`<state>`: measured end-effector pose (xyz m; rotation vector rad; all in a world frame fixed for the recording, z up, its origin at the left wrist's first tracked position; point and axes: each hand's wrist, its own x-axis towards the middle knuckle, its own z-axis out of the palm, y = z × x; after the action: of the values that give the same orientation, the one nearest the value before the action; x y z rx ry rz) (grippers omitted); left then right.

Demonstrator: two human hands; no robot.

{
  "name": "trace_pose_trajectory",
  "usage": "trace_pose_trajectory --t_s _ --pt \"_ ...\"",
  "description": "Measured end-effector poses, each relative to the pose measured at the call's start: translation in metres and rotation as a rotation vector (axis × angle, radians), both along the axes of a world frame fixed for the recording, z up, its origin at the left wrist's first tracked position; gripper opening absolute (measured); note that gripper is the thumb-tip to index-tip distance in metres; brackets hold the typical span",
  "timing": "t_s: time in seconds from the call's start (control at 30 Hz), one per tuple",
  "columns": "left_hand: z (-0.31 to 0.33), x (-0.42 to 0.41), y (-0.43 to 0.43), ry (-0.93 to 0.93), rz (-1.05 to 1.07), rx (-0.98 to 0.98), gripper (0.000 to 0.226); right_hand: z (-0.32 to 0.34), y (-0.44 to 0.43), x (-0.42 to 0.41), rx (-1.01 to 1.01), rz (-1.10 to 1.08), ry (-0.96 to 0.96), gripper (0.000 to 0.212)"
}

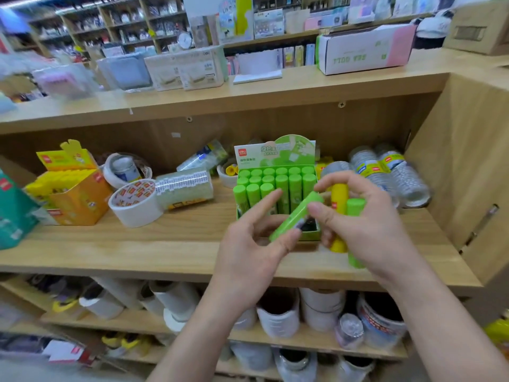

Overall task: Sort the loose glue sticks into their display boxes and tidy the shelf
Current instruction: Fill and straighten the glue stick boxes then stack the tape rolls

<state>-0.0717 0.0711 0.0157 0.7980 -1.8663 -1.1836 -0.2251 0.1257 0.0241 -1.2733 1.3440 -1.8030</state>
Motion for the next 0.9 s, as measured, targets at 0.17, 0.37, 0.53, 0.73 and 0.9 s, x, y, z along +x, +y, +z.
trace_pose_trajectory --t_s 0.17,0.37,0.53,0.73,0.9 --pt "0.004 0.010 -0.017 -0.152 0.257 -0.448 0.023 0.006 -0.005 -0.002 -0.092 -0.180 0.059 0.026" --pt "-0.004 0.014 -0.055 -0.388 0.310 -0.857 0.046 0.003 -0.019 -0.003 -0.075 -0.367 0.679 0.020" --pt "-0.012 0.013 -0.061 -0.450 0.219 -0.869 0.057 -0.013 -0.028 0.004 -0.105 -0.369 0.832 0.019" --pt "-0.011 0.010 -0.059 -0.414 0.176 -0.920 0.054 -0.010 -0.035 0.000 -0.047 -0.281 0.846 0.024" --pt "-0.007 -0.001 -0.060 -0.340 0.097 -0.858 0.053 -0.008 -0.036 -0.002 0.002 -0.279 0.878 0.036"
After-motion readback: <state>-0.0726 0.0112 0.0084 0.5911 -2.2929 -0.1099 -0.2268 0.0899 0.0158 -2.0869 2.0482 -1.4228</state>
